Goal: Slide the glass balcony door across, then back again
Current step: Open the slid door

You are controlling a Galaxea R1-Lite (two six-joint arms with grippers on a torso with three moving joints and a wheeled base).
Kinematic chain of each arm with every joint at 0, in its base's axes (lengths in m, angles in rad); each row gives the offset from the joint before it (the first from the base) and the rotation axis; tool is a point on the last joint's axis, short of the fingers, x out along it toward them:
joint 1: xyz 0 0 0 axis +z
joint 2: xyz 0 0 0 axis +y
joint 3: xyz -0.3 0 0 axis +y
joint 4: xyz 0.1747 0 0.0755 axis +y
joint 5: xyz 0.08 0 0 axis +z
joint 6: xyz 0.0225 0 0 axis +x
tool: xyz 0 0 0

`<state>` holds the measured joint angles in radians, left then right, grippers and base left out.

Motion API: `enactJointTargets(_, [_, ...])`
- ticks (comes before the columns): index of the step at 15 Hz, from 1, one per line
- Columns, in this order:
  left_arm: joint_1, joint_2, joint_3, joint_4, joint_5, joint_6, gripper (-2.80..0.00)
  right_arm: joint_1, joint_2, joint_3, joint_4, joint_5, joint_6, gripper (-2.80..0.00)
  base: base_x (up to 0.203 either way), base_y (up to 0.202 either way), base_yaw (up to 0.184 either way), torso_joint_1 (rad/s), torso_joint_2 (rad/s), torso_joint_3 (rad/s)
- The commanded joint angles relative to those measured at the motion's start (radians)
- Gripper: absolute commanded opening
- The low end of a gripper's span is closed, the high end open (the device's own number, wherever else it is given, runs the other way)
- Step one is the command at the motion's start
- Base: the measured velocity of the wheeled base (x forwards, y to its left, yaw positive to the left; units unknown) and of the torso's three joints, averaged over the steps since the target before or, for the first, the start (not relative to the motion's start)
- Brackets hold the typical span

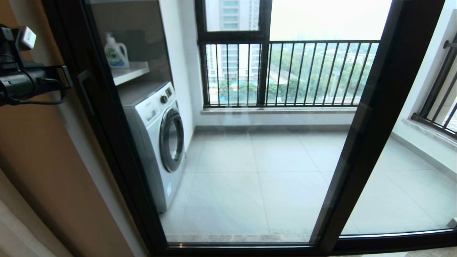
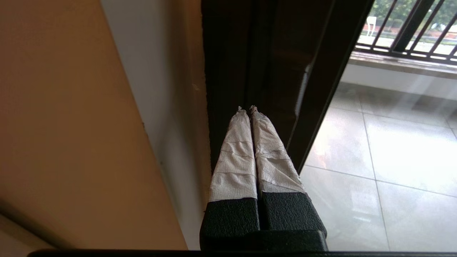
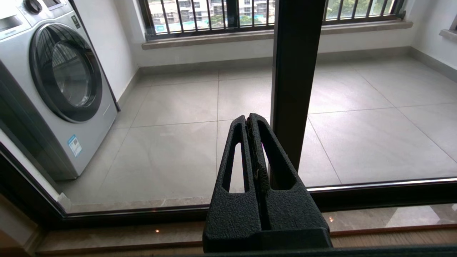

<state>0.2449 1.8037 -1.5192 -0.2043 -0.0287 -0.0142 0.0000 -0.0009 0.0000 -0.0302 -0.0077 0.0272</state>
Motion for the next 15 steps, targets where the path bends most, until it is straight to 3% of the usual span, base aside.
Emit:
enactJointTargets(1, [0.019, 0.055, -0.011, -0.005, 0.0, 0.001, -2.8, 0.0, 0.001, 0.012, 0.0, 0.0, 0.0, -2.8, 0.0, 0.0, 0.0, 0.0, 0.0, 0.0])
enactJointTargets(5, [0.024, 0.172, -0.012, -0.23, 0.001, 0.02, -2.8, 0.0, 0.001, 0.012, 0.0, 0.0, 0.0, -2.8, 0.0, 0.0, 0.0, 0.0, 0.0, 0.0])
enactJointTargets(15, [-0.027, 0.159, -0.019, -0.181, -0.033, 0.025, -2.8, 0.0, 0.001, 0.012, 0.0, 0.0, 0.0, -2.8, 0.0, 0.0, 0.0, 0.0, 0.0, 0.0])
